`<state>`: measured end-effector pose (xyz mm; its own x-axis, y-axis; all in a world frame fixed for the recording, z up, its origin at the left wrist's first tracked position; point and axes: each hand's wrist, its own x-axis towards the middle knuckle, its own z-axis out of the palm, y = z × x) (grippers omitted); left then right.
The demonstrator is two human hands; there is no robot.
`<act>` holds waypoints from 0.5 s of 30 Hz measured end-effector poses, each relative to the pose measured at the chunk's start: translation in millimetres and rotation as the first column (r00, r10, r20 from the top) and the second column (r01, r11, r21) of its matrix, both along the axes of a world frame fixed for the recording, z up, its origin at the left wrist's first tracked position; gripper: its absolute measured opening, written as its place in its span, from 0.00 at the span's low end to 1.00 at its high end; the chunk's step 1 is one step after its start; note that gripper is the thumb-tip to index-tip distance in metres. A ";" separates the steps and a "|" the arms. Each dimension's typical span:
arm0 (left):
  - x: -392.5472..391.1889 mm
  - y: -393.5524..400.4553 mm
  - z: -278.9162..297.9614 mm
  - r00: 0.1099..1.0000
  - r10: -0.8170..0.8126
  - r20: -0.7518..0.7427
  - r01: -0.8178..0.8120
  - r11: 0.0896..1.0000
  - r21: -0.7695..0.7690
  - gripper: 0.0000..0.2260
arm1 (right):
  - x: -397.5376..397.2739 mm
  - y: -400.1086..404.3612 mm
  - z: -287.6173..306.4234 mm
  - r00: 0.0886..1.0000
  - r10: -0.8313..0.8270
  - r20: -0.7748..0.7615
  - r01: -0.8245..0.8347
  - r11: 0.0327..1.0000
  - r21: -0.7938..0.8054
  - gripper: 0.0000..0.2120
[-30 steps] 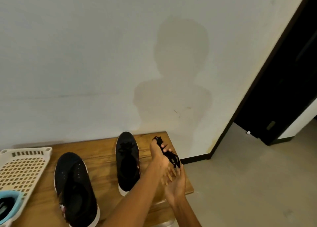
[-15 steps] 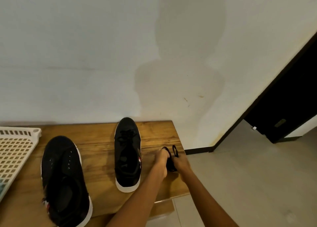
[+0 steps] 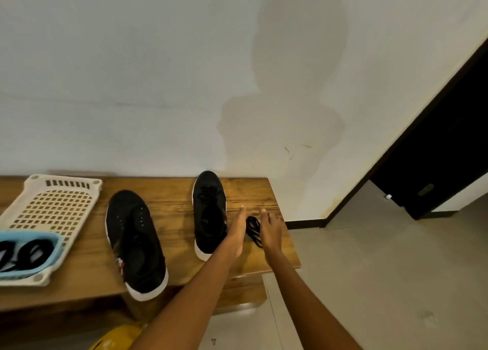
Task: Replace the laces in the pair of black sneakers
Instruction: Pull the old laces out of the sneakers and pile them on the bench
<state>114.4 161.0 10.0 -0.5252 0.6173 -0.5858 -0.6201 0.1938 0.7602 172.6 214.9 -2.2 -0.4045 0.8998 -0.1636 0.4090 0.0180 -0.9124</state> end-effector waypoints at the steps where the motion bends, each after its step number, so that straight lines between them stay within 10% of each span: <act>1: -0.4 -12.4 5.6 0.998 0.023 -0.052 -0.023 1.000 0.000 0.25 | -3.4 -16.0 2.4 0.999 0.020 -0.031 -0.020 1.000 -0.004 0.14; 10: -34.2 -140.7 24.7 0.718 0.038 -0.695 -0.246 0.948 -0.202 0.09 | -53.5 -143.5 12.4 0.909 0.355 0.216 -0.396 0.899 0.187 0.09; 13: -58.1 -177.2 12.1 0.511 -0.261 -0.819 -0.357 0.802 -0.479 0.16 | -70.8 -166.3 11.3 0.749 0.393 0.534 -0.570 0.792 0.217 0.18; 15: -69.4 -190.6 5.2 0.542 -0.296 -0.786 -0.430 0.706 -0.563 0.29 | -81.7 -176.0 11.6 0.643 0.429 0.634 -0.639 0.758 0.135 0.24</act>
<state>45.1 -29.7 15.2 -0.9730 0.2149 -0.0843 0.1291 0.8095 0.5727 90.8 38.9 9.4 -0.7657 0.5886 -0.2594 0.6370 0.6379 -0.4328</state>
